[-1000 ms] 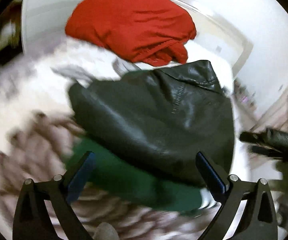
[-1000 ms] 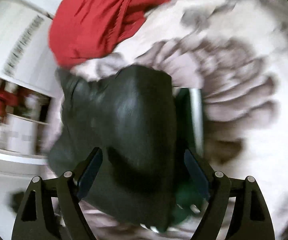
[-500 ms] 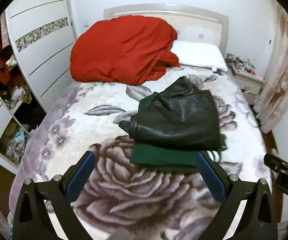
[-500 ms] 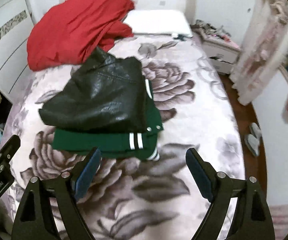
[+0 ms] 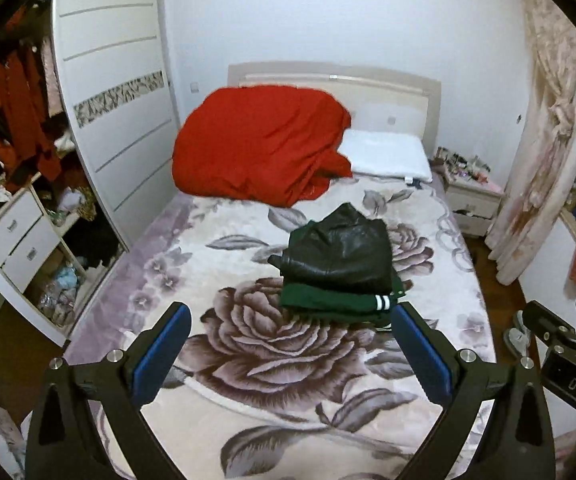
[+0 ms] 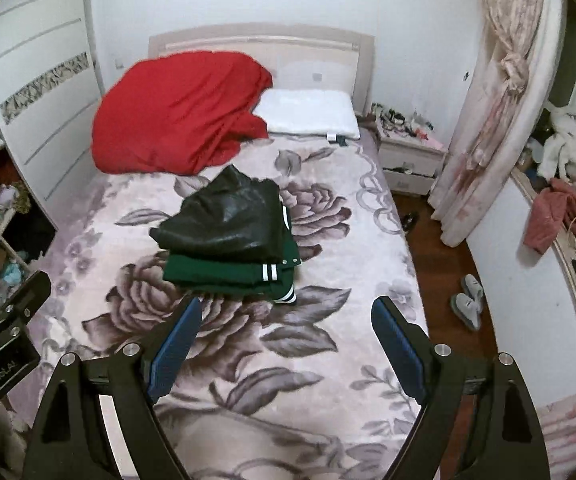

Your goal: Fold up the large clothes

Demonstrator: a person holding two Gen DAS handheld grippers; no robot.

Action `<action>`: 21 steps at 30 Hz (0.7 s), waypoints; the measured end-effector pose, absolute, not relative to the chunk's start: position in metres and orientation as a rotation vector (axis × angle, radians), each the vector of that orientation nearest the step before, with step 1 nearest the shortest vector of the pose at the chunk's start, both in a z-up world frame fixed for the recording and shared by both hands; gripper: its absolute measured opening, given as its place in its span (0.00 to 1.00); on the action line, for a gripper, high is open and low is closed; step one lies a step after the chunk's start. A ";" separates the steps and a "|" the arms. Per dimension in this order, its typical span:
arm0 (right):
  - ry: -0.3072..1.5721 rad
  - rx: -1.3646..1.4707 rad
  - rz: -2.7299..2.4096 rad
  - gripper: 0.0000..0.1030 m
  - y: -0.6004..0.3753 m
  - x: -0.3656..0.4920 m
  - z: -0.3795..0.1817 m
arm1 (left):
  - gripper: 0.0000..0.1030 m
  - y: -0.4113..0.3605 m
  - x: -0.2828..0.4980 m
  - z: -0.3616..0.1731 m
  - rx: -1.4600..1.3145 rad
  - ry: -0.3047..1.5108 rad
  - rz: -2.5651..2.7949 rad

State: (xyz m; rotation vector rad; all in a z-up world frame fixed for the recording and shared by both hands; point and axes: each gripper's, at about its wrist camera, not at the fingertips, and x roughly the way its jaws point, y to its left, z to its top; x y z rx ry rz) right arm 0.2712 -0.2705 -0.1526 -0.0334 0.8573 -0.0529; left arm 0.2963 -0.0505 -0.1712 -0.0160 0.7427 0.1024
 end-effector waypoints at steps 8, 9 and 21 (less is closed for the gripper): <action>0.762 -0.031 -0.036 0.86 -0.272 0.183 -0.076 | 0.99 -0.057 0.246 -0.131 -0.008 0.679 0.090; 0.755 -0.031 -0.036 0.86 -0.273 0.179 -0.072 | 0.99 -0.058 0.242 -0.128 -0.008 0.675 0.088; 0.700 -0.030 -0.038 0.86 -0.275 0.117 -0.025 | 0.99 -0.059 0.214 -0.106 -0.001 0.652 0.086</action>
